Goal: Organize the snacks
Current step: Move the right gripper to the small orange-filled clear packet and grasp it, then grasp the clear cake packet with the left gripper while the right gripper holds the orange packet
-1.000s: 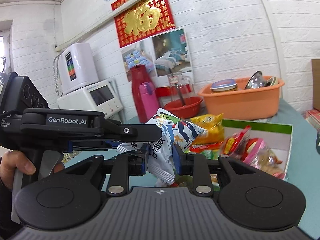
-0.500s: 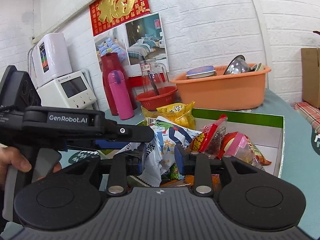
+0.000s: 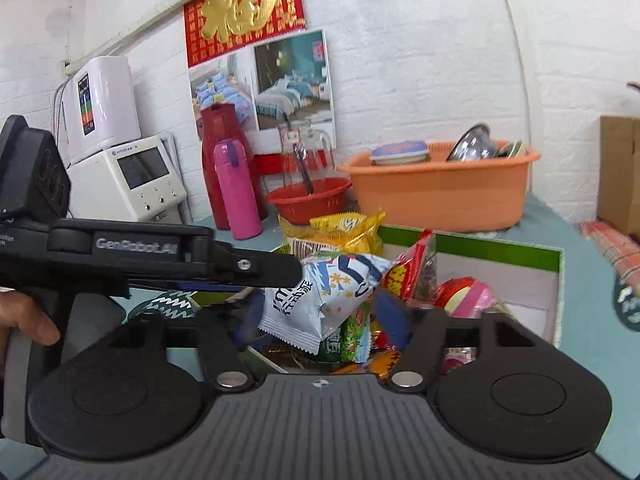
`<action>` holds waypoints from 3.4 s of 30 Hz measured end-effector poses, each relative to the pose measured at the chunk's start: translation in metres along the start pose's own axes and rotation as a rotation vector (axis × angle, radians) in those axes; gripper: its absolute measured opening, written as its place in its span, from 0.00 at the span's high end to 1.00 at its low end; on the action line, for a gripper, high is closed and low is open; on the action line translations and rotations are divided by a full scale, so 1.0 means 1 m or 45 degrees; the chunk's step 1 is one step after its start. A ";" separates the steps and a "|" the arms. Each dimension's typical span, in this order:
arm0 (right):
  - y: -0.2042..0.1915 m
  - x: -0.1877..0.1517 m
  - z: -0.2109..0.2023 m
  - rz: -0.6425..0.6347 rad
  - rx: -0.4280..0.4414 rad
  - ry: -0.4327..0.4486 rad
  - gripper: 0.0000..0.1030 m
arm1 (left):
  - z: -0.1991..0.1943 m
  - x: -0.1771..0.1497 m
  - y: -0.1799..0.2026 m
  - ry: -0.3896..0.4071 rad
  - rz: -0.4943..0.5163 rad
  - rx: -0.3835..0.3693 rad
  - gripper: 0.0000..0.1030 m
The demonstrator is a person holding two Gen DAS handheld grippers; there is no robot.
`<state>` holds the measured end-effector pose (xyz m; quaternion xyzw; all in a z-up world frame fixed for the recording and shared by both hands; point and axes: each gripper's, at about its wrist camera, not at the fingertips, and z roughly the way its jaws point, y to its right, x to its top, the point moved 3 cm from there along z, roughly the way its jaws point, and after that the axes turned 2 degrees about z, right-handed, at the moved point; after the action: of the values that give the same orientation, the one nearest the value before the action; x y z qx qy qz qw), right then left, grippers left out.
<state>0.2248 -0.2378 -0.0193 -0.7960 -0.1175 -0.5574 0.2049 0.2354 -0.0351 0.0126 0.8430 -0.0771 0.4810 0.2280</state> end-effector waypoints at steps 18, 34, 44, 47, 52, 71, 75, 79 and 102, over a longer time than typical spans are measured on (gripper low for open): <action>-0.037 0.006 -0.097 -0.110 0.099 0.019 0.00 | -0.127 -0.020 0.037 0.008 0.144 0.068 0.00; -0.062 -0.072 0.006 -0.443 0.176 -0.431 0.00 | -0.088 -0.074 -0.002 -0.151 0.031 0.218 0.00; -0.053 -0.082 -0.014 -0.289 0.105 -0.506 0.56 | -0.078 -0.078 -0.011 -0.165 -0.002 0.230 0.00; -0.053 -0.087 -0.027 -0.230 0.104 -0.501 0.56 | -0.075 -0.080 -0.010 -0.172 -0.005 0.225 0.00; -0.056 -0.094 -0.038 -0.227 0.126 -0.478 0.50 | -0.071 -0.082 -0.006 -0.188 0.001 0.221 0.00; -0.022 -0.085 -0.038 -0.128 0.060 -0.443 0.62 | -0.017 -0.058 0.030 -0.099 0.193 0.031 0.00; -0.018 -0.085 -0.038 -0.119 0.057 -0.436 0.61 | 0.010 -0.062 0.033 -0.185 0.252 0.018 0.00; -0.018 -0.085 -0.041 -0.142 0.089 -0.434 0.47 | 0.024 -0.080 0.021 -0.304 0.210 -0.024 0.11; -0.050 -0.090 -0.047 -0.433 0.189 -0.444 0.68 | 0.032 -0.071 0.027 -0.292 0.188 -0.120 0.00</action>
<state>0.1330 -0.2108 -0.0797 -0.8317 -0.3239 -0.4278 0.1426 0.2131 -0.0800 -0.0524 0.8729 -0.1870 0.3927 0.2211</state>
